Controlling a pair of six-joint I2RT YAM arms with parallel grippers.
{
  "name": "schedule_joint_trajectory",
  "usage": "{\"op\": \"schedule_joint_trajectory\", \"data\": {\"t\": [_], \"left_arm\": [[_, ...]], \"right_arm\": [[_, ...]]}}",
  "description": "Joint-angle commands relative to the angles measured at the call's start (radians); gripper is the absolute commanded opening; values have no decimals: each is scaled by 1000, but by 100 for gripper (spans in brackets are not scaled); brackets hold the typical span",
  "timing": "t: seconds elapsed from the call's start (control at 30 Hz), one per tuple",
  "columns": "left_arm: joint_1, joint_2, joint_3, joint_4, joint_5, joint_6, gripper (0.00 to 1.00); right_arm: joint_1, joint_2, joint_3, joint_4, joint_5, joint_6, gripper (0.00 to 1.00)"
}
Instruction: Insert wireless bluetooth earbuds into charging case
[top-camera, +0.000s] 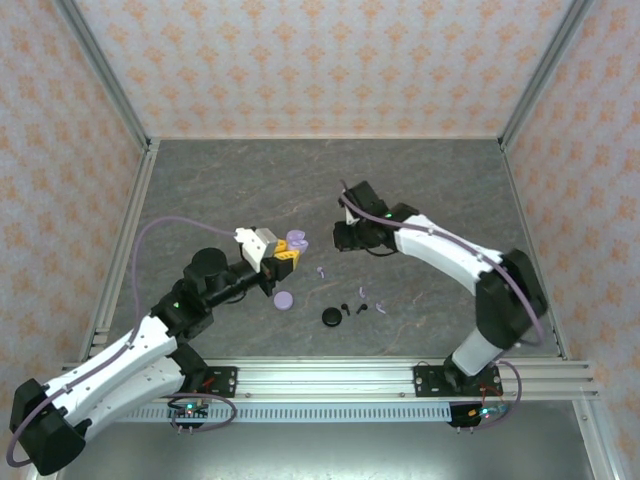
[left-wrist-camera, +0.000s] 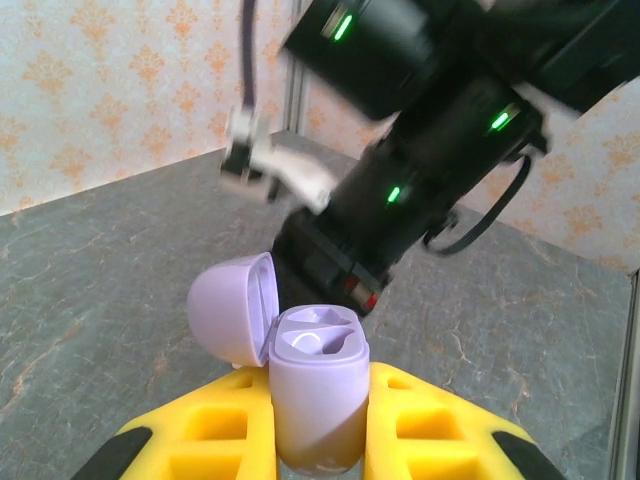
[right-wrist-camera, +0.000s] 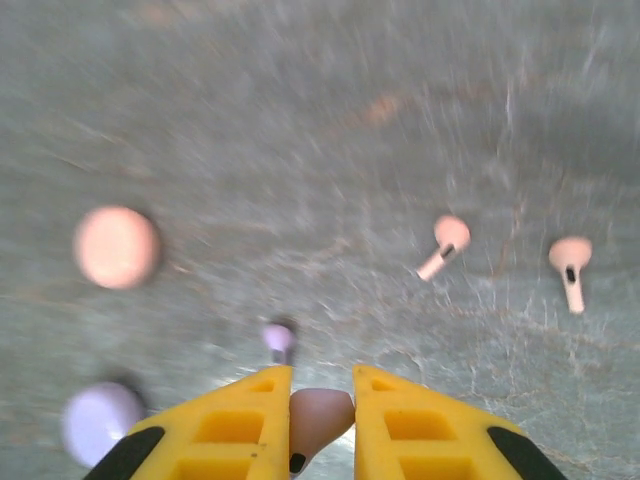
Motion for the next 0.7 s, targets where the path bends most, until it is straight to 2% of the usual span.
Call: {"op": "schedule_joint_trajectory", "data": {"t": [0.0,0.3,0.67], "left_arm": [[-6,13,35,90,-23,-19,0],[-5,73,74,152,-9,-33,0],[-6,132,102,178,12,-40,0]], "right_arm": [[3,-117,-16,84,-12,35,18],[39,-353,-38,228,-25,54,18],[174,-374,-32,276,78,29,18]]}}
